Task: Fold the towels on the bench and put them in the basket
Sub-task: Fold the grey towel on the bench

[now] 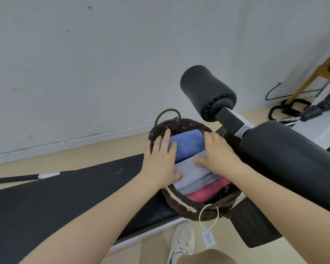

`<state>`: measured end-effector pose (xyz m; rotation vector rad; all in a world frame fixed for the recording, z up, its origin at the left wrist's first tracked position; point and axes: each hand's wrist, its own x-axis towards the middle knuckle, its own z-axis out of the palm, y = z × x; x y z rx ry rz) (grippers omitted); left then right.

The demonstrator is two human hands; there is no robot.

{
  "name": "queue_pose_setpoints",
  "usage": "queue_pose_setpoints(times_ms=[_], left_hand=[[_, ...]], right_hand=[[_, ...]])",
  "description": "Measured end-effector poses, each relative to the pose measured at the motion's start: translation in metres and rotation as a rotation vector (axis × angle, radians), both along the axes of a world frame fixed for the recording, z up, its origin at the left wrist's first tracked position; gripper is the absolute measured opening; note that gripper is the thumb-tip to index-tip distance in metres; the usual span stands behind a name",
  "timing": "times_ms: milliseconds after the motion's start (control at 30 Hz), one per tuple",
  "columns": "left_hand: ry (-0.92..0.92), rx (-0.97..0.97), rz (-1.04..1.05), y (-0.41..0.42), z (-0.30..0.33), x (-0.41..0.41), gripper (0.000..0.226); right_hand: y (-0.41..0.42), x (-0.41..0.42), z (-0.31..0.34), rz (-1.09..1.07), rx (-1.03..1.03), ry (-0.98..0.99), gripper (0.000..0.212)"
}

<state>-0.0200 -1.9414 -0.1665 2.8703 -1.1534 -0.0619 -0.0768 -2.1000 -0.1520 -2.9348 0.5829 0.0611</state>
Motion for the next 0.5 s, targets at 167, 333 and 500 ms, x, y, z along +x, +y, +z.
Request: queue_pose_setpoints(times_ms=[167, 333, 500], left_hand=[[0.216, 0.107, -0.061, -0.004, -0.004, 0.013, 0.103], [0.221, 0.132, -0.082, -0.002, -0.008, 0.018, 0.112], [0.221, 0.22, -0.086, -0.003, -0.006, 0.016, 0.116]], right_hand=[[0.03, 0.013, -0.015, 0.301, 0.033, 0.282, 0.068], [0.009, 0.01, -0.019, 0.323, 0.041, 0.448, 0.077], [-0.02, -0.013, -0.016, 0.216, 0.069, 0.535, 0.086]])
